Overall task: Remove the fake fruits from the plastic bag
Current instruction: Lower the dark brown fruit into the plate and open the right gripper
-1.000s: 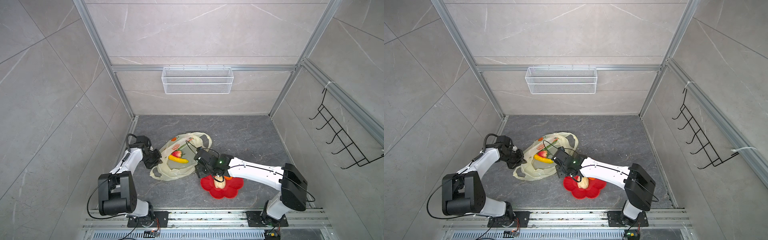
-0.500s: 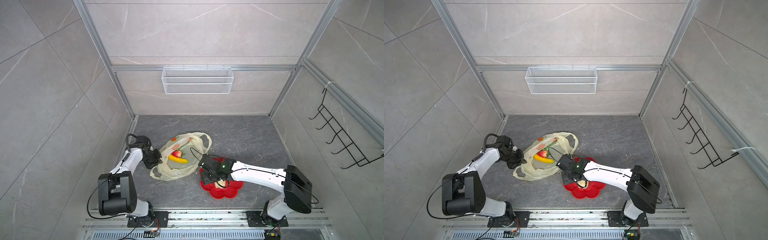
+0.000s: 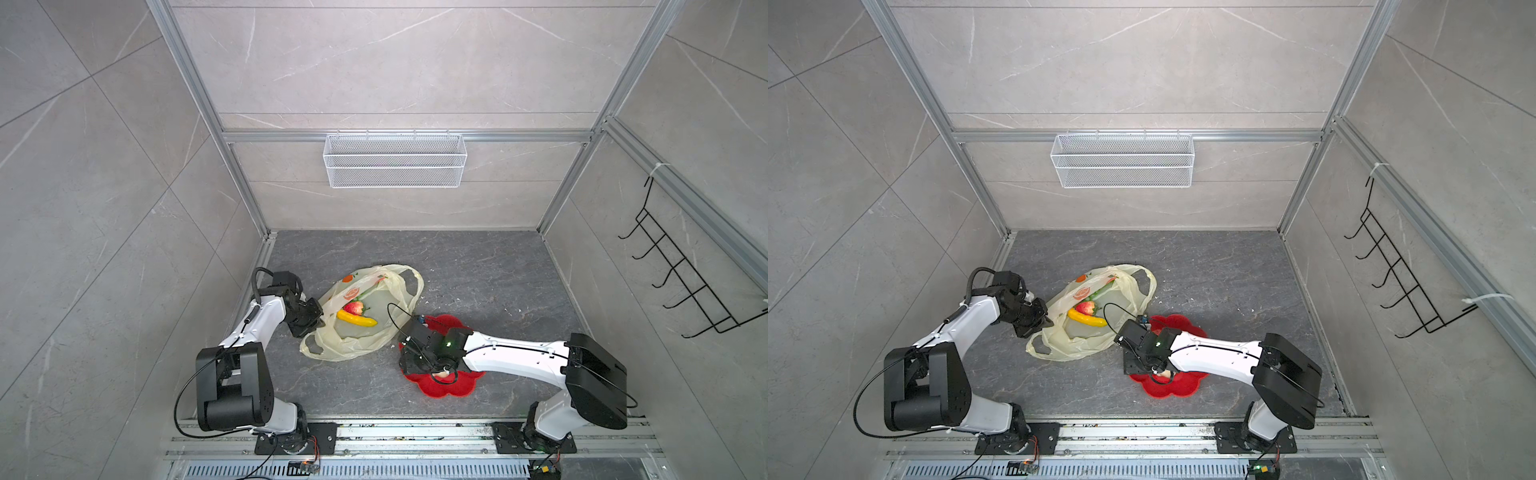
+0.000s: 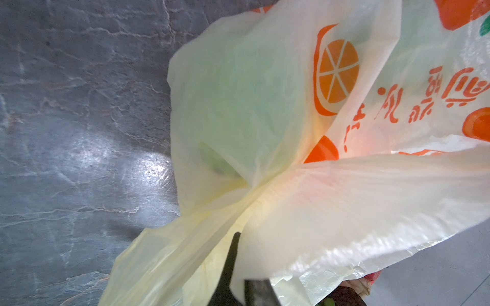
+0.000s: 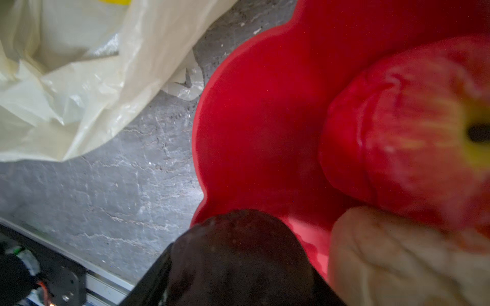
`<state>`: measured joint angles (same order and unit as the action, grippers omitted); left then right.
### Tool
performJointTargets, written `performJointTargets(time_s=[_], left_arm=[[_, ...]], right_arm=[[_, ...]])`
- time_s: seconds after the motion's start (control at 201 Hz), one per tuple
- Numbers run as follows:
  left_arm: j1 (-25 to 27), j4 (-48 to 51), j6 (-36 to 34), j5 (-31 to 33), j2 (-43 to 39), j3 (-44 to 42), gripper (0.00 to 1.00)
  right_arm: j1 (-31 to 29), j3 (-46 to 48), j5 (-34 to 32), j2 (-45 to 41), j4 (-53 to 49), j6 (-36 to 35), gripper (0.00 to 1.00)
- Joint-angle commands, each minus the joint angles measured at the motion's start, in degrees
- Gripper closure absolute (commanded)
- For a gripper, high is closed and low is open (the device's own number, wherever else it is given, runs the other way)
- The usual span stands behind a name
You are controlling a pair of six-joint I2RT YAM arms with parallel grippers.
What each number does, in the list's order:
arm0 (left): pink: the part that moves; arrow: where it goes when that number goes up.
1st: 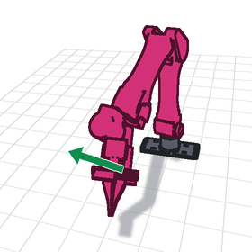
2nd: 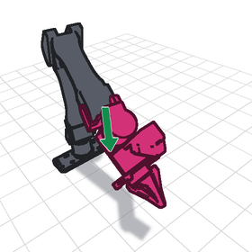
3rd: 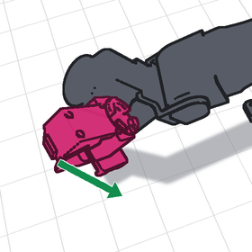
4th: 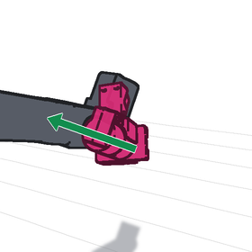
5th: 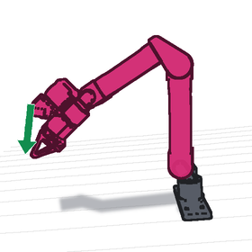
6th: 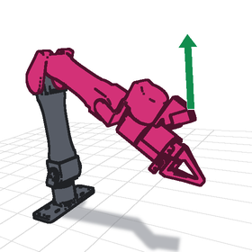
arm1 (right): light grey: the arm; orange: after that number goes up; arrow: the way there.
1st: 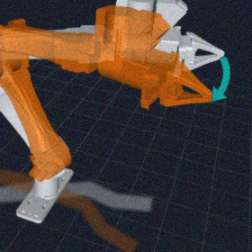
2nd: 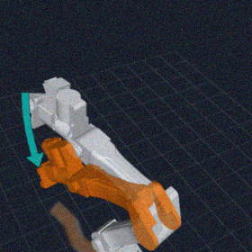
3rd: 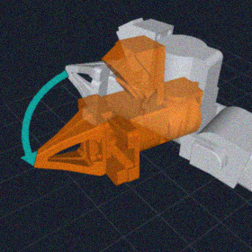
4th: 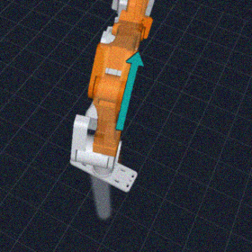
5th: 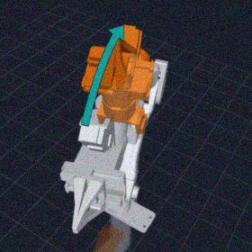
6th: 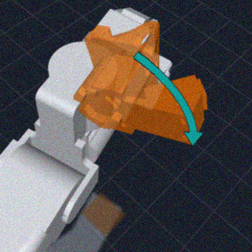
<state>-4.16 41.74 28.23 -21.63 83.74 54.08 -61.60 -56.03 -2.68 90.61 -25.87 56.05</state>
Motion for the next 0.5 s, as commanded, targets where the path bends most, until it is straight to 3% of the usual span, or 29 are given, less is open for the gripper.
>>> performJointTargets(time_s=[0.0,0.324,0.498], left_arm=[[-0.26,0.45,-0.90,-1.88,0.28,1.12,0.96],[-0.25,0.36,-0.89,-2.16,0.10,1.19,0.96],[-0.25,0.36,-0.90,-2.12,0.10,1.08,0.96]], right_arm=[[-0.36,1.70,0.45,-1.88,5.87,7.57,0.40],[-0.37,5.39,-0.03,-2.52,10.89,15.17,0.37],[-0.39,5.27,-1.75,-3.63,8.93,15.54,0.27]])
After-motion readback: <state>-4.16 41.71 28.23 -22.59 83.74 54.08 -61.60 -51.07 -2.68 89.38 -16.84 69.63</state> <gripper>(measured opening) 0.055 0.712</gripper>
